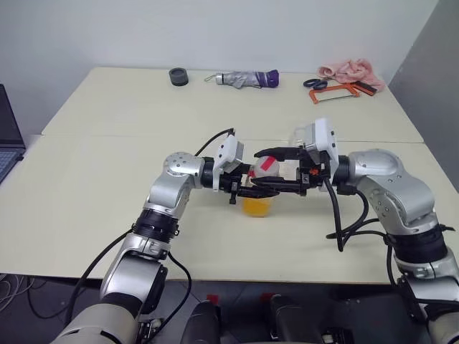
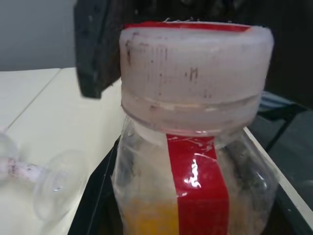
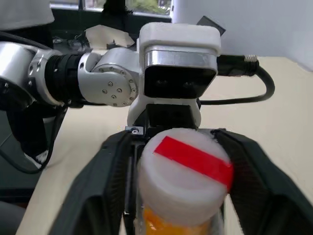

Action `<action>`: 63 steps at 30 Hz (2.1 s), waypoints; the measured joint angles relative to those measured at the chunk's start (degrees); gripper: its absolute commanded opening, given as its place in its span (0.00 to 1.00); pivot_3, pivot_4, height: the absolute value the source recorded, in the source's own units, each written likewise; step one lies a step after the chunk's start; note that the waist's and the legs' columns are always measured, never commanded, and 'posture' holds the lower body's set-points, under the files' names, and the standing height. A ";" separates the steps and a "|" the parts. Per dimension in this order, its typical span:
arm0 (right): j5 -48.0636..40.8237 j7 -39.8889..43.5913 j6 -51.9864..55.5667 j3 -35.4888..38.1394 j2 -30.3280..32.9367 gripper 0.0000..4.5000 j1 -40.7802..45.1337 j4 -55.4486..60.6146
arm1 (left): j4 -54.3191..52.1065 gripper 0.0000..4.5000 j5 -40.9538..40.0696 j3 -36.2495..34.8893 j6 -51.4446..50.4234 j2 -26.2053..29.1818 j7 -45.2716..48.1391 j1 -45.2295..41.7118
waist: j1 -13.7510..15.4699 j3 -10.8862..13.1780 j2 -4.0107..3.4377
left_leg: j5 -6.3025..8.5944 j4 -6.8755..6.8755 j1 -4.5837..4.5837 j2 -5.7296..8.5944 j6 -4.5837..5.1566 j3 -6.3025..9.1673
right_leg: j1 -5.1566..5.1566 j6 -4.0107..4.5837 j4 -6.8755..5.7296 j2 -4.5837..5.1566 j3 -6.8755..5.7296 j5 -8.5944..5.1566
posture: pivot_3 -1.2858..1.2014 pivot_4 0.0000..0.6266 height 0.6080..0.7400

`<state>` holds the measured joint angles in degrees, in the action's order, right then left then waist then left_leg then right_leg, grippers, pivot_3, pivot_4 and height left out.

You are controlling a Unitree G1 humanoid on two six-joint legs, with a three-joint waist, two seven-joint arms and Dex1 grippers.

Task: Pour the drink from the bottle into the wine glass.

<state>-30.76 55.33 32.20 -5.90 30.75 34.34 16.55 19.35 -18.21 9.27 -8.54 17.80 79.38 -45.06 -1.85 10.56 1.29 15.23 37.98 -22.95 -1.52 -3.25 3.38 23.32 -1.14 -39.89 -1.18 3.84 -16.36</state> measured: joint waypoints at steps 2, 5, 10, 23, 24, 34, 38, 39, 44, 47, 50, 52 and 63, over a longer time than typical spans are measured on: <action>-1.50 -4.50 2.18 3.15 -0.14 0.87 -2.60 4.24 | -0.57 0.39 -0.16 -0.45 -0.02 0.00 -0.60 0.08 | 0.07 0.01 -0.01 | 0.00 0.01 0.00 0.01 0.00 0.00 | 0.00 0.00 -0.02 0.09 0.01 0.00 | 0.52 0.24 1.00; -3.52 -10.40 4.60 7.51 -0.29 0.87 -4.65 10.25 | -0.62 0.39 -0.69 -0.70 -0.04 0.05 -1.28 0.37 | 0.08 0.01 -0.01 | 0.00 0.02 0.01 0.04 0.00 -0.03 | -0.01 -0.02 -0.02 0.11 0.02 0.00 | 0.52 0.24 1.00; -4.19 -19.73 6.48 9.51 -2.25 0.87 -9.01 19.00 | -0.66 0.39 -0.90 -0.70 -0.22 0.15 -1.62 0.53 | -0.06 0.01 -0.01 | 0.00 0.00 0.03 0.04 0.00 -0.03 | 0.00 -0.01 -0.03 -0.05 0.04 0.00 | 0.52 0.24 1.00; 8.43 -23.34 0.80 -2.11 -2.28 0.87 -8.77 19.29 | 1.51 0.39 -0.81 -0.67 0.50 -0.05 -1.57 0.22 | -0.04 0.01 -0.02 | 0.00 0.01 0.04 0.04 0.00 -0.05 | -0.01 -0.02 -0.01 -0.08 0.05 -0.01 | 0.52 0.24 1.00; 9.28 -23.69 0.65 -2.21 -2.69 0.87 -8.76 18.53 | 1.51 0.39 -0.81 -0.67 0.54 -0.07 -1.57 0.11 | -0.04 0.01 -0.02 | 0.00 0.01 0.04 0.04 -0.01 -0.04 | 0.00 -0.02 -0.01 -0.08 0.05 -0.01 | 0.52 0.24 1.00; 9.85 -26.78 1.27 -0.73 -6.13 0.87 -8.53 16.06 | 1.48 0.39 -0.80 -0.67 0.59 -0.05 -2.50 0.08 | -0.03 0.01 -0.02 | 0.00 0.02 0.04 0.04 -0.01 -0.05 | 0.00 -0.01 -0.02 -0.08 0.05 0.00 | 0.52 0.24 1.00; 9.19 -26.78 2.14 -0.06 -5.91 0.87 -8.97 16.58 | 1.48 0.39 -0.75 -0.66 0.59 -0.01 -2.60 0.08 | -0.03 0.01 -0.02 | 0.00 0.01 0.04 0.04 -0.01 -0.04 | 0.00 -0.01 -0.02 -0.08 0.05 0.00 | 0.52 0.24 1.00; 9.11 -26.78 2.36 0.21 -5.62 0.87 -9.38 17.09 | 1.48 0.39 -0.71 -0.66 0.59 0.03 -2.62 0.08 | -0.02 0.01 -0.02 | 0.00 0.01 0.03 0.04 -0.01 -0.05 | 0.00 -0.01 -0.02 -0.07 0.05 0.00 | 0.52 0.24 1.00; 6.93 -26.64 3.79 1.86 -4.25 0.87 -10.76 18.74 | 1.49 0.39 -0.57 -0.58 0.60 0.08 -2.61 0.09 | -0.05 0.01 -0.02 | 0.00 0.01 0.04 0.04 -0.01 -0.05 | -0.01 -0.01 -0.02 -0.08 0.06 0.00 | 0.52 0.24 1.00; 5.26 -26.41 4.90 2.90 -3.18 0.87 -11.25 19.71 | 1.49 0.39 -0.57 -0.56 0.63 0.13 -2.59 0.09 | -0.05 0.01 -0.02 | 0.00 0.01 0.04 0.04 0.00 -0.05 | -0.01 -0.02 -0.02 -0.08 0.06 0.00 | 0.52 0.24 1.00; 4.05 -26.34 5.96 3.68 -2.56 0.87 -11.46 20.35 | 1.49 0.39 -0.57 -0.57 0.80 0.32 -2.54 0.09 | -0.05 0.01 -0.02 | 0.00 0.01 0.04 0.04 0.00 -0.05 | -0.01 -0.01 -0.02 -0.08 0.05 0.00 | 0.52 0.24 1.00; 2.94 -26.32 6.54 4.23 -2.32 0.87 -11.60 20.64 | 1.49 0.39 -0.57 -0.57 1.18 0.41 -2.45 0.09 | -0.04 0.01 -0.02 | 0.00 0.01 0.04 0.04 0.00 -0.05 | -0.01 -0.02 -0.02 -0.08 0.06 0.00 | 0.52 0.24 1.00; -6.48 -24.56 12.06 8.18 1.30 0.87 -12.28 25.50 | 1.53 0.38 -0.59 -0.57 1.55 1.04 -1.90 0.09 | -0.06 0.01 -0.02 | 0.00 0.01 0.05 0.03 0.00 -0.05 | -0.01 -0.02 -0.02 -0.09 0.06 -0.01 | 0.52 0.24 1.00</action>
<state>-37.24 30.77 44.27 2.29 32.05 22.06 42.05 20.88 -18.80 8.70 -6.99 18.84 77.48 -44.97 -1.91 10.57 1.27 15.23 37.99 -22.90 -1.49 -3.25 3.33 23.31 -1.16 -39.91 -1.27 3.91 -16.37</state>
